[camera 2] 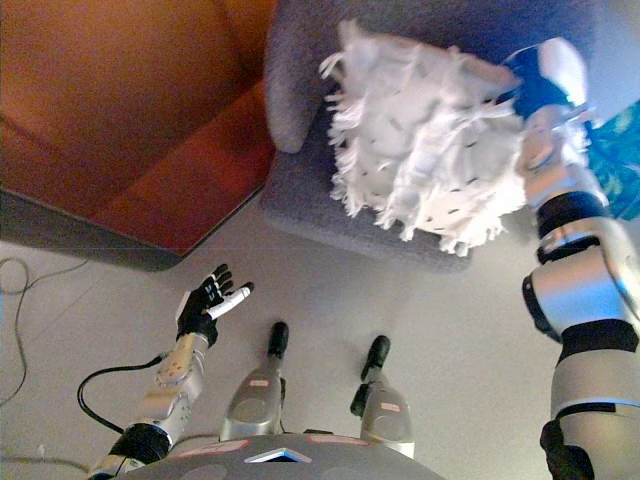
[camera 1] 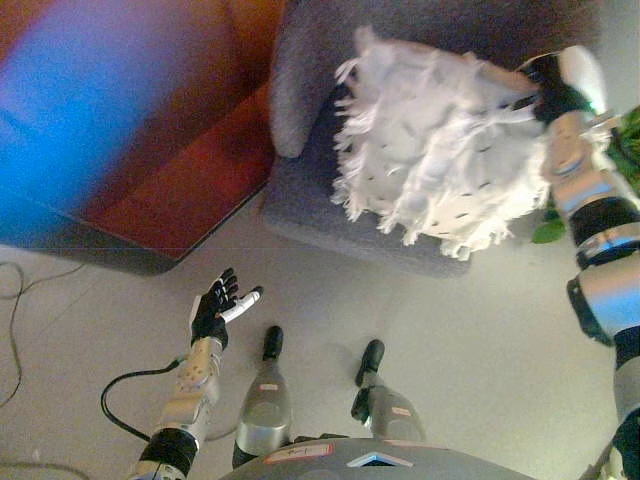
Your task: Pick up the pillow and put it on the sofa.
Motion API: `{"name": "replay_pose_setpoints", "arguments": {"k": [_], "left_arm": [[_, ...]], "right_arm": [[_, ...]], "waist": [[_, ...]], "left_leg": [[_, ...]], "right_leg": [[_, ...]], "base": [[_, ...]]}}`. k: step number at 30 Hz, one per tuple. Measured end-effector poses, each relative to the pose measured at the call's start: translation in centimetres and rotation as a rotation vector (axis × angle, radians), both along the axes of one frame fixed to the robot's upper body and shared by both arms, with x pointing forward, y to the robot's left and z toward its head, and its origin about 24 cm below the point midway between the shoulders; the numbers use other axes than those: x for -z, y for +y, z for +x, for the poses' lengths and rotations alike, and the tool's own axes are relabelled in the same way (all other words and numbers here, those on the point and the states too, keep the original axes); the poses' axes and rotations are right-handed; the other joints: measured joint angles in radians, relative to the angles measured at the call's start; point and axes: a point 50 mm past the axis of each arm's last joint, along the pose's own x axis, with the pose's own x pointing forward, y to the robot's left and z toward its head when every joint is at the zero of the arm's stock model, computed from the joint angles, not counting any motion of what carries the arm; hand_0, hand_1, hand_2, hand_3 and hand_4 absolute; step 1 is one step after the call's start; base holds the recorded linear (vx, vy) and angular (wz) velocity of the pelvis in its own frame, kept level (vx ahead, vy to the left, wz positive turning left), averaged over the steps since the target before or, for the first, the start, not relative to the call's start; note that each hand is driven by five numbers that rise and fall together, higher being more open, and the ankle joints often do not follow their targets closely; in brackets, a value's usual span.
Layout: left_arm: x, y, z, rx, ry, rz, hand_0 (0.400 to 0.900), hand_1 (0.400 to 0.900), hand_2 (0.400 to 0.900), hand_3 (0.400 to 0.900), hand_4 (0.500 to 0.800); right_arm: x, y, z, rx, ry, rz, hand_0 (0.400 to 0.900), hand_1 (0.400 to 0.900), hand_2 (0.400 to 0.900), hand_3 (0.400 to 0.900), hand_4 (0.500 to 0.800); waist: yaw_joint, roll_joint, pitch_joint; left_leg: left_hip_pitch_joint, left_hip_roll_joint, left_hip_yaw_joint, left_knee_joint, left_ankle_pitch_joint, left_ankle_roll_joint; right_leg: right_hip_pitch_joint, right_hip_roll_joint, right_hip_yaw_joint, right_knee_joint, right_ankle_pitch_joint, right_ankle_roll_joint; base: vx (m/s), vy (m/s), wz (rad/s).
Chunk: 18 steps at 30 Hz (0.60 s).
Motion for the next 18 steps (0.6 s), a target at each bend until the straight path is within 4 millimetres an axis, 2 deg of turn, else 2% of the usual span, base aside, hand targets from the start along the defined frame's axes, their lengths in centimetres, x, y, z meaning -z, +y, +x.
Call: {"name": "replay_pose_setpoints", "arguments": {"k": [3,5,6,8,11,12,15,18], "left_arm": [[-1.0,0.2,1.4,0.030,-0.040,0.027,0.900,0.900,0.900,0.900,0.800],[-1.1,0.2,1.5,0.030,-0.041,0.027,0.900,0.900,0.900,0.900,0.800],[-1.8,-0.1,2.5,0.040,-0.073,0.027,0.900,0.900,0.900,0.900,0.800],[-2.1,-0.2,3.0,0.045,-0.089,0.028,0.900,0.900,0.900,0.900,0.800],[-2.5,-0.3,3.5,0.043,-0.106,0.031,0.900,0.900,0.900,0.900,0.800],[-2.4,-0.3,3.4,0.030,-0.102,0.033,0.900,0.900,0.900,0.900,0.800],[-2.2,-0.3,3.1,0.017,-0.089,0.035,0.900,0.900,0.900,0.900,0.800],[-2.0,-0.1,2.7,0.021,-0.080,0.039,0.900,0.900,0.900,0.900,0.800]], "right_arm": [[-2.8,-0.2,0.0,0.017,-0.101,0.027,0.900,0.900,0.900,0.900,0.800],[-3.0,-0.1,0.0,0.018,-0.108,0.029,0.900,0.900,0.900,0.900,0.800],[-4.9,0.3,0.1,0.022,-0.182,0.031,0.900,0.900,0.900,0.900,0.800],[-5.7,0.6,0.1,0.016,-0.217,0.029,0.900,0.900,0.900,0.900,0.800],[-7.9,2.4,0.0,-0.068,-0.366,0.094,0.900,0.900,0.900,0.900,0.800],[-8.8,3.8,-0.4,-0.143,-0.464,0.139,0.900,0.900,0.900,0.900,0.800],[-8.9,6.3,-1.7,-0.305,-0.600,0.204,0.900,0.900,0.900,0.900,0.800],[-5.6,8.1,-3.2,-0.428,-0.640,0.306,0.900,0.900,0.900,0.900,0.800]], "waist": [[0.005,0.002,0.018],[0.005,0.002,0.018],[0.002,0.002,0.018],[-0.003,0.002,0.018],[-0.007,0.002,0.019],[-0.021,0.001,0.019],[-0.038,-0.007,0.022],[-0.057,-0.033,0.021]], "left_leg": [[-0.003,-0.005,-0.008,0.000,0.001,0.001],[-0.003,-0.005,-0.008,0.000,0.001,0.002],[-0.003,-0.006,-0.020,0.000,0.002,0.002],[-0.001,-0.007,-0.021,0.000,0.003,0.002],[0.015,-0.009,-0.017,-0.002,0.003,0.003],[0.032,-0.009,-0.006,-0.007,0.003,0.003],[0.078,-0.009,0.011,-0.010,-0.004,0.004],[0.132,-0.007,0.038,-0.011,-0.016,0.005]], "right_leg": [[0.003,-0.004,-0.009,0.000,-0.001,0.001],[0.003,-0.004,-0.010,0.000,-0.001,0.001],[0.009,-0.004,-0.018,0.000,-0.001,0.001],[0.012,-0.004,-0.018,0.000,-0.001,0.001],[0.024,-0.005,-0.014,0.000,-0.001,0.002],[0.033,-0.004,-0.003,0.000,-0.001,0.002],[0.066,-0.004,0.014,0.000,-0.004,0.006],[0.107,-0.005,0.046,0.000,-0.014,0.011]], "base": [[0.05,0.008,0.09],[0.02,0.006,0.01],[0.03,0.027,-0.02],[0.04,0.046,-0.10],[0.05,0.046,-0.23],[0.05,0.044,-0.28],[0.07,0.045,-0.34],[0.04,0.042,-0.23]]}}
